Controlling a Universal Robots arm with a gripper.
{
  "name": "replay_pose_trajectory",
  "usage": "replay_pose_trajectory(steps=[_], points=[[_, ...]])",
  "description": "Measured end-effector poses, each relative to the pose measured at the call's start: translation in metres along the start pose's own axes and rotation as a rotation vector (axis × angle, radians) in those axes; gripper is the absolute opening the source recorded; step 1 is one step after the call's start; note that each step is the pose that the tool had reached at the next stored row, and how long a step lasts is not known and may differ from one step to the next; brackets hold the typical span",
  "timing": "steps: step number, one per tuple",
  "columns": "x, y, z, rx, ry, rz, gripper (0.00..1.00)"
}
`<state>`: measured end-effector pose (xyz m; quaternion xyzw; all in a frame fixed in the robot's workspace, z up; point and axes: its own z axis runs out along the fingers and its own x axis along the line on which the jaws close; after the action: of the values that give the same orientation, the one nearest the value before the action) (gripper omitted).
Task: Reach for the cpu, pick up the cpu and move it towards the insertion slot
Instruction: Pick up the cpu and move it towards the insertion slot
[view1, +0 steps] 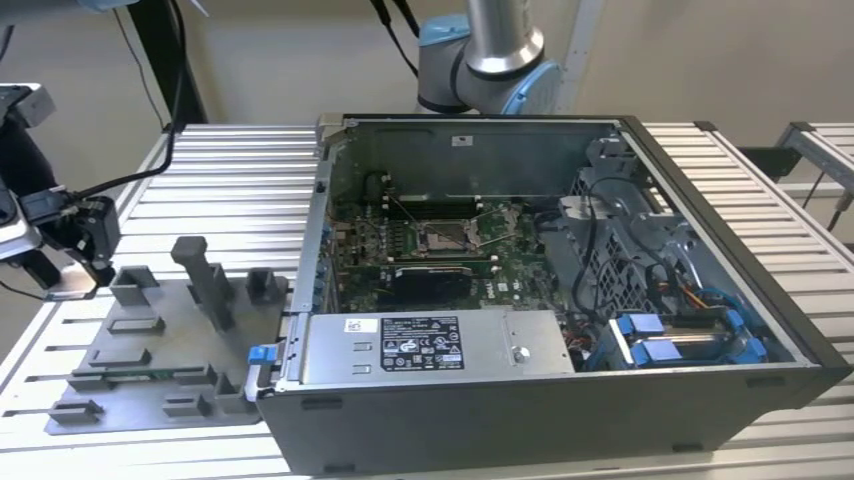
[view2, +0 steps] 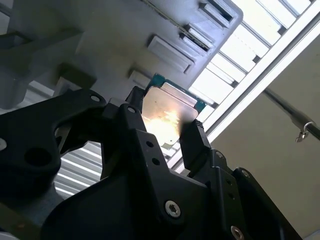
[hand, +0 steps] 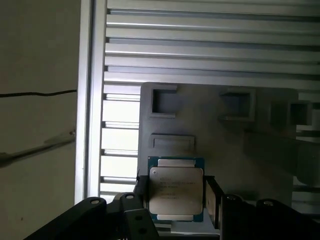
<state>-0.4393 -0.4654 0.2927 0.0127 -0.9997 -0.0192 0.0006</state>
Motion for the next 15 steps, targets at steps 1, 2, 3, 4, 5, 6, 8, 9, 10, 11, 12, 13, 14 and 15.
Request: replay_pose_trajectory(steps=[1,2,3,4,5,6,8,9,10,11,12,13,14,15], points=[[0.0000,0.0000,-0.0007,-0.0001,0.0000,0.000,0.00],[0.0000,0.0001,-0.0014,-0.0001,0.0000,0.000,0.00],[0.0000,0.0001,-0.0021,-0.0001,-0.0001,0.000,0.00],[0.0000,0.0001,-0.0028,-0.0001,0.0000,0.000,0.00],[0.0000,0.0001,-0.0034,0.0000,0.0000,0.000,0.00],[0.0000,0.0001,-0.0040,-0.0001,-0.0001,0.000,0.00],[0.0000,0.0002,-0.0053,0.0000,0.0000,0.000,0.00],[0.0000,0.0002,-0.0058,-0.0001,-0.0001,0.000,0.00],[0.0000,0.0003,-0.0063,-0.0001,-0.0001,0.000,0.00],[0.0000,0.0003,-0.0068,-0.0001,-0.0001,0.000,0.00],[0.0000,0.0003,-0.0074,0.0000,0.0000,0.000,0.00],[0.0000,0.0003,-0.0078,-0.0001,-0.0001,0.000,0.00],[0.0000,0.0003,-0.0083,-0.0001,-0.0001,0.000,0.00],[0.0000,0.0003,-0.0089,-0.0001,0.0000,0.000,0.00]])
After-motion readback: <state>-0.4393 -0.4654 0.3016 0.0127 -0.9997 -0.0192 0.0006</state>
